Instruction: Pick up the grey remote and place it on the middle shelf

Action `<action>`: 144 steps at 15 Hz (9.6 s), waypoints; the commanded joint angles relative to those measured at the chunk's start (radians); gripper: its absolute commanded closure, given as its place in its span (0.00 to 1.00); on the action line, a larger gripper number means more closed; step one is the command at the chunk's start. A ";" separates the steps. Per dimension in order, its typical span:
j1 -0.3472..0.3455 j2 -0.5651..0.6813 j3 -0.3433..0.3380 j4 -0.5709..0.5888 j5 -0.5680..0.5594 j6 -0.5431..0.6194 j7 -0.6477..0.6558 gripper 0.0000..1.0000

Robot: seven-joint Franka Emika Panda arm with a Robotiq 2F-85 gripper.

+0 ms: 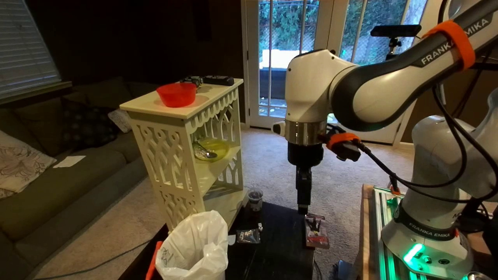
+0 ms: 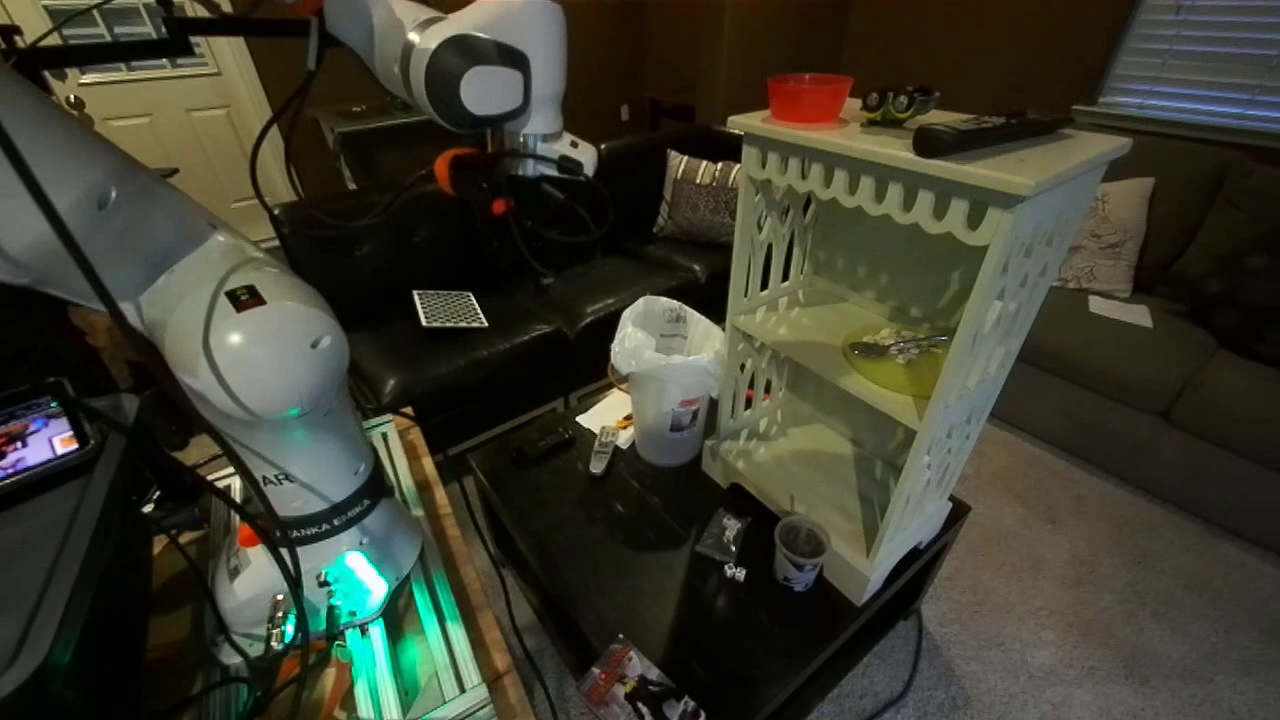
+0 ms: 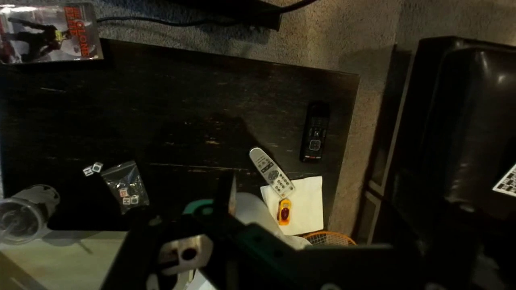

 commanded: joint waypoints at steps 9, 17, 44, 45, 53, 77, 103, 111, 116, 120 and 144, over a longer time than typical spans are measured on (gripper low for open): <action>0.101 0.342 -0.052 -0.020 0.063 0.458 -0.496 0.00; 0.209 0.627 -0.017 0.019 0.315 0.705 -0.859 0.00; -0.797 1.552 0.618 0.336 0.778 1.065 -2.082 0.00; -0.793 1.580 0.618 0.357 0.758 1.069 -2.104 0.00; -0.951 1.992 0.710 0.517 0.461 1.394 -2.170 0.00; -0.608 1.987 0.343 0.637 -0.600 1.407 -0.832 0.00; -0.183 2.030 0.075 1.001 -0.684 1.244 -0.410 0.01; -0.167 2.009 0.075 0.982 -0.686 1.252 -0.418 0.57; -0.237 1.954 0.108 0.881 -0.739 1.282 -0.424 0.79; -0.206 1.805 0.047 0.680 -0.675 1.410 -0.354 0.79; -0.064 1.266 -0.079 0.079 -0.078 1.602 0.061 0.79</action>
